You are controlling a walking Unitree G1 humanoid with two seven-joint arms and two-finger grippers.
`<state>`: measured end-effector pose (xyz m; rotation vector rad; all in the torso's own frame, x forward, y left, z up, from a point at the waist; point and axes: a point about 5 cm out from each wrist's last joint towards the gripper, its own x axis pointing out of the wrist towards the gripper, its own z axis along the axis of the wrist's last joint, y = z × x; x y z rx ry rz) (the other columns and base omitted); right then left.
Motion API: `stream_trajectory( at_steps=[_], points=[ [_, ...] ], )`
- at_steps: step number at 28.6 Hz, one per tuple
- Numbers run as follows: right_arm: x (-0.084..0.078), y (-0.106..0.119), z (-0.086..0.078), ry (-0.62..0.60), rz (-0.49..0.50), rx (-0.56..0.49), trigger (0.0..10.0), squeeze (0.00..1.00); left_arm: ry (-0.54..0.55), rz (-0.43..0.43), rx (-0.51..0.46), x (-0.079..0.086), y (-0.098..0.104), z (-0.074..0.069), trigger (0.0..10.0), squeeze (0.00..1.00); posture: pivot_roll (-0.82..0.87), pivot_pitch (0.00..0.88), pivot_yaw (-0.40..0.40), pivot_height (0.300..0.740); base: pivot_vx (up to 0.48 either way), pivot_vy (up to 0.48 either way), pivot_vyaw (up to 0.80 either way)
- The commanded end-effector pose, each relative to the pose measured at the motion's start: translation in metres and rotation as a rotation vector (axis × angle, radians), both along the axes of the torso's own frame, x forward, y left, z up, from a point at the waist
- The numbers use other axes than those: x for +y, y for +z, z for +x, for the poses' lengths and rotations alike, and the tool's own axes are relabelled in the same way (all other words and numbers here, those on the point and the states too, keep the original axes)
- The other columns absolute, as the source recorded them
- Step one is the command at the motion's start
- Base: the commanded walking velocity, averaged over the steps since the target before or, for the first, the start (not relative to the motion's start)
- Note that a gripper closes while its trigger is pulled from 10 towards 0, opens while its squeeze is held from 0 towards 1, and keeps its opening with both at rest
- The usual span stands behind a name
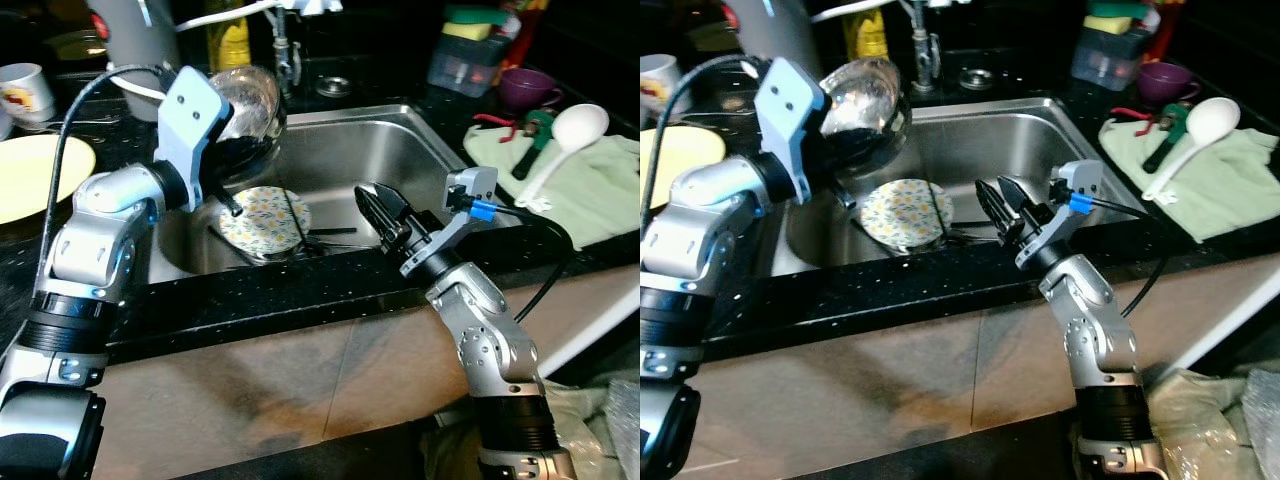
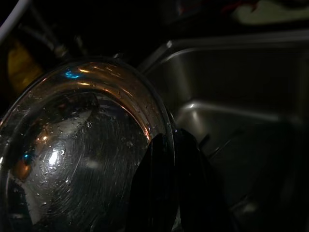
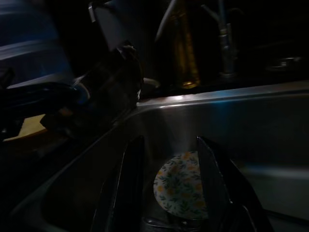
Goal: Kitchen organization
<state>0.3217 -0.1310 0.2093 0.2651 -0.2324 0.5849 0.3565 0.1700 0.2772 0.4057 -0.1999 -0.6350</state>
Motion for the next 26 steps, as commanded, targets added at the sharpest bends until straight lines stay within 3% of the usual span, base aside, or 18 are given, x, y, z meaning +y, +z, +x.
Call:
stream_trajectory(
  at_steps=[1,12,15,19,21,26],
  points=[
    [0.001,-0.002,-0.001,0.006,-0.026,0.002,10.0,0.0,-0.006,0.026,-0.002,-0.002,-0.006,0.001,10.0,0.0,0.07,0.02,-0.018,0.74,0.0,0.0,0.0],
    [0.007,0.0,-0.004,0.02,-0.14,-0.025,10.0,0.0,-0.239,0.05,0.078,-0.034,-0.04,-0.003,10.0,0.0,0.06,0.015,-0.015,0.74,0.0,0.0,0.0],
    [0.011,0.004,-0.009,0.064,-0.174,-0.046,10.0,0.0,-0.244,0.079,0.128,-0.039,-0.056,0.003,10.0,0.0,0.06,0.016,-0.012,0.74,0.0,0.0,0.0],
    [0.015,0.006,-0.016,0.124,-0.229,-0.066,10.0,0.0,-0.221,0.09,0.15,-0.037,-0.063,0.008,10.0,0.0,0.05,0.023,-0.007,0.74,0.0,0.0,0.0],
    [0.017,0.006,-0.026,0.21,-0.332,-0.097,10.0,0.0,-0.194,0.109,0.18,-0.035,-0.072,0.012,10.0,0.0,0.04,0.03,-0.005,0.74,0.0,0.0,0.0],
    [0.015,0.006,-0.033,0.263,-0.442,-0.105,10.0,0.0,-0.178,0.113,0.199,-0.034,-0.078,0.016,10.0,0.0,0.03,0.039,-0.005,0.74,0.0,0.0,0.0]
  ],
)
